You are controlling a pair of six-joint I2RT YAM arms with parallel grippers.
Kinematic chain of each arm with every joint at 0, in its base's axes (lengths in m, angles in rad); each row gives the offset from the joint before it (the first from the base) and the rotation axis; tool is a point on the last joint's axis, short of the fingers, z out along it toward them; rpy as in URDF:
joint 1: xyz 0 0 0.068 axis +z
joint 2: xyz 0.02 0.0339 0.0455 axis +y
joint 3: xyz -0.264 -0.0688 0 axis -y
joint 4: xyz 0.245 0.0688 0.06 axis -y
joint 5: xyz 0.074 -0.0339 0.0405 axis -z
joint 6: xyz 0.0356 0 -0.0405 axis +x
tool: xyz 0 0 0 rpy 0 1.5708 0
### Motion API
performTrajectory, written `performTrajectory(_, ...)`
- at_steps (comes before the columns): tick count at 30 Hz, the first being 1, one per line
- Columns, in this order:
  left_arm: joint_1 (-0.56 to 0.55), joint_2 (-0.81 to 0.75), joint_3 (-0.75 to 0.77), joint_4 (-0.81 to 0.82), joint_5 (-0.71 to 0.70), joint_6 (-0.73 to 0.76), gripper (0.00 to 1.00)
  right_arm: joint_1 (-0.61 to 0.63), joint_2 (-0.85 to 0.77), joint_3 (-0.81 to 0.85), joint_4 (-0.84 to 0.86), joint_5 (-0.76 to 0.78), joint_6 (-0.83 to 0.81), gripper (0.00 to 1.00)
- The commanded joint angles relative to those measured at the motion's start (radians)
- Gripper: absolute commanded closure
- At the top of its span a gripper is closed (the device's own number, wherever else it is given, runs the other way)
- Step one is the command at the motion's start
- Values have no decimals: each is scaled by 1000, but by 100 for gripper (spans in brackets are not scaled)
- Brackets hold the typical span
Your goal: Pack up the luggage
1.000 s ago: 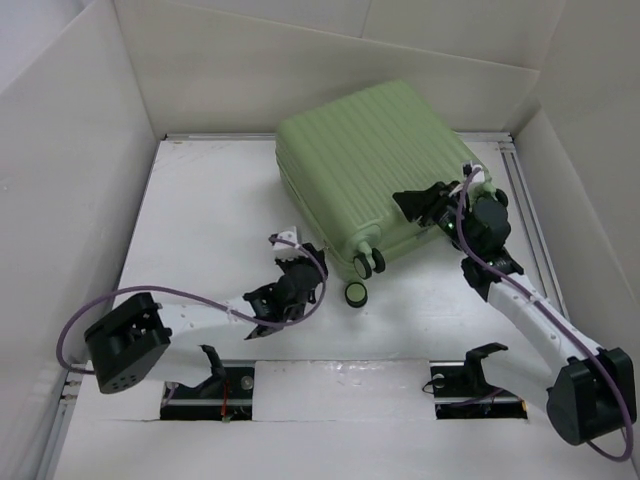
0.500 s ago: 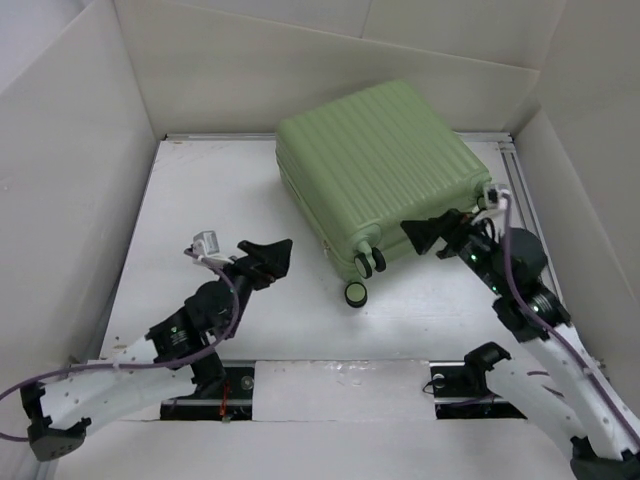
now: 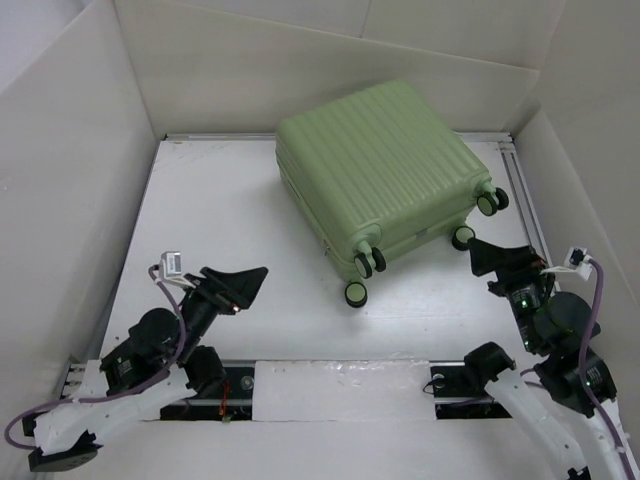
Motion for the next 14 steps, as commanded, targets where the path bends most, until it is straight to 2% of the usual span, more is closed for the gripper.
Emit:
performTrajectory(1,5,-84,39,-37,23,29,0,10,-28,-14,-53,121,77,0)
performTrajectory(8,5,-118,82,-80,-41,40,0,19,17,-35,-84,200,149,0)
performTrajectory(14,5,-40,105,-42,-75,107,0,19,46,-60,-75,191,149,0)
